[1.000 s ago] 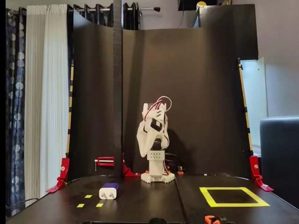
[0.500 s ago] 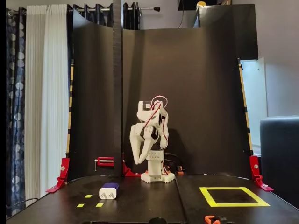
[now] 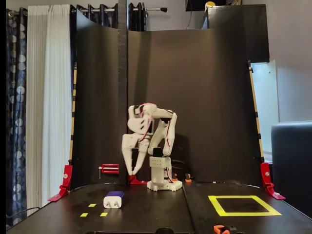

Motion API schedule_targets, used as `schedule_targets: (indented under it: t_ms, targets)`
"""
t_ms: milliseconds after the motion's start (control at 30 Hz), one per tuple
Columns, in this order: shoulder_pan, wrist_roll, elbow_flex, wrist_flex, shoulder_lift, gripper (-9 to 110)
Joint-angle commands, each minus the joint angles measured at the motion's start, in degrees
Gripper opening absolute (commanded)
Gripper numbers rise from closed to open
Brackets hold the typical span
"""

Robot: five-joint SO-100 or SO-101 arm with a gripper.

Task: Grasp a block and put it in the designated area.

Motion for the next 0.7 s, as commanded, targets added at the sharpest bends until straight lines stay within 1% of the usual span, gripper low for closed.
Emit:
schedule_targets:
  t_ms: [0, 100, 300, 667]
  targets:
    - [3.34, -3.78, -2.29, -1.58, -1.41, 0]
    - [5.89, -5.98, -2.37, -3.69, -3.78, 0]
    - [8.79, -6.15, -3.52, -9.05, -10.28, 0]
    - [10.90, -6.06, -14.77, -7.38, -22.50, 0]
